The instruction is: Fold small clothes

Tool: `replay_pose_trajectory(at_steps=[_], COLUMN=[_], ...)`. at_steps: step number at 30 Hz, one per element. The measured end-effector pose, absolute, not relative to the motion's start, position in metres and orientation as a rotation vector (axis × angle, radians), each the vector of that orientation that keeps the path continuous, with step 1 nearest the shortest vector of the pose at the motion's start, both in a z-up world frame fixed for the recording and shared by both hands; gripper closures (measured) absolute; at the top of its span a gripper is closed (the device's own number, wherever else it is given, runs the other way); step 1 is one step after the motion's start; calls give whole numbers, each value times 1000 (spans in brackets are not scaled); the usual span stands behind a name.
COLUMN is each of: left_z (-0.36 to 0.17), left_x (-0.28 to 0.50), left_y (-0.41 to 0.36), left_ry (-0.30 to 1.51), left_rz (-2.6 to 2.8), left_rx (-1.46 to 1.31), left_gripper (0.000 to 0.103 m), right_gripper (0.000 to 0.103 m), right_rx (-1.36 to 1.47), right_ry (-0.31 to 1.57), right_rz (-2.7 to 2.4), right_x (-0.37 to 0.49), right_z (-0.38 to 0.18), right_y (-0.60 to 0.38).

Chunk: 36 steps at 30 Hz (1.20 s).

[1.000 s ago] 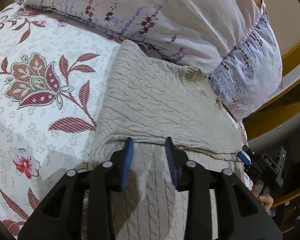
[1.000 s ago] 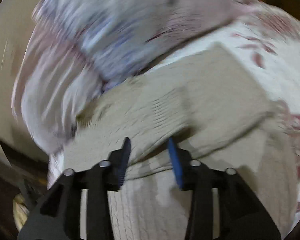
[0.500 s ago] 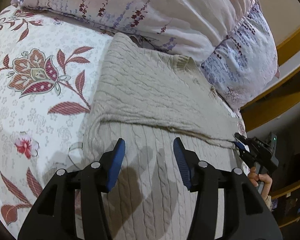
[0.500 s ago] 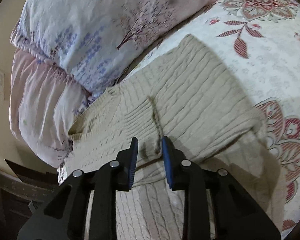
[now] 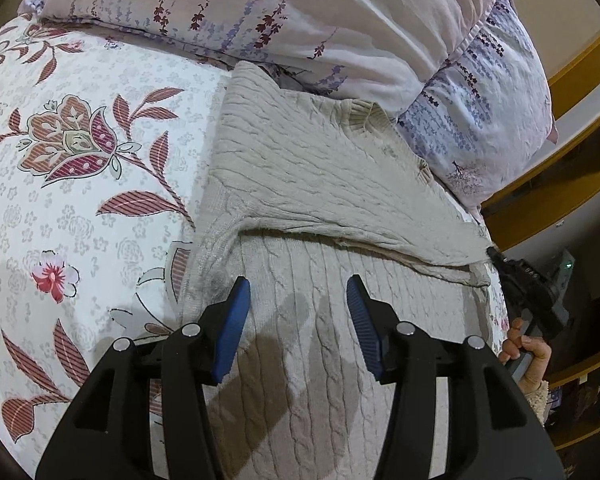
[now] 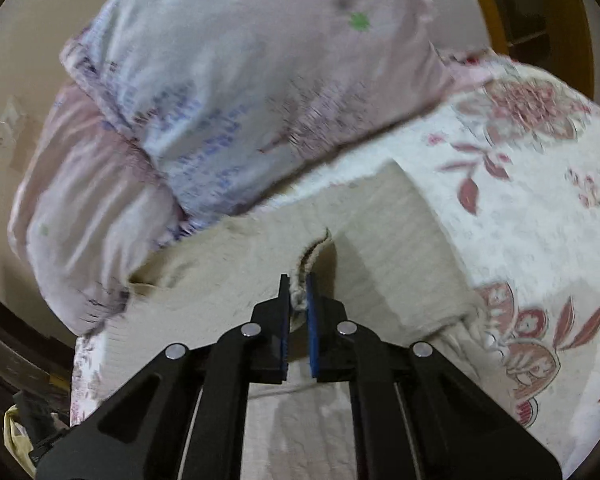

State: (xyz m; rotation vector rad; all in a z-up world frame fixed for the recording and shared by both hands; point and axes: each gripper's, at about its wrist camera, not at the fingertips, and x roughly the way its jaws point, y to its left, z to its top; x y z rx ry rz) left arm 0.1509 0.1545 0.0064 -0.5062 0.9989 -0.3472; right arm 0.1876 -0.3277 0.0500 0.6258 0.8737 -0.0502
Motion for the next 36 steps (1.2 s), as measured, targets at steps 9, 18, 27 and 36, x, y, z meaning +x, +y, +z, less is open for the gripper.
replay_pose_trajectory(at_steps=[9, 18, 27, 36], left_z=[7, 11, 9, 0], left_x=[148, 105, 61, 26], left_y=[154, 179, 204, 197], left_ry=[990, 975, 963, 990], left_rz=[-354, -399, -376, -440], left_rx=[-506, -547, -620, -675], left_gripper=[51, 51, 51, 51], right_gripper=[95, 43, 43, 67], right_rx=[565, 577, 605, 703], right_ry=[1014, 951, 1026, 1110], right_rz=[-107, 5, 46, 123], right_x=[197, 152, 74, 32], right_z=[20, 59, 56, 31], right_y=[-324, -347, -394, -400])
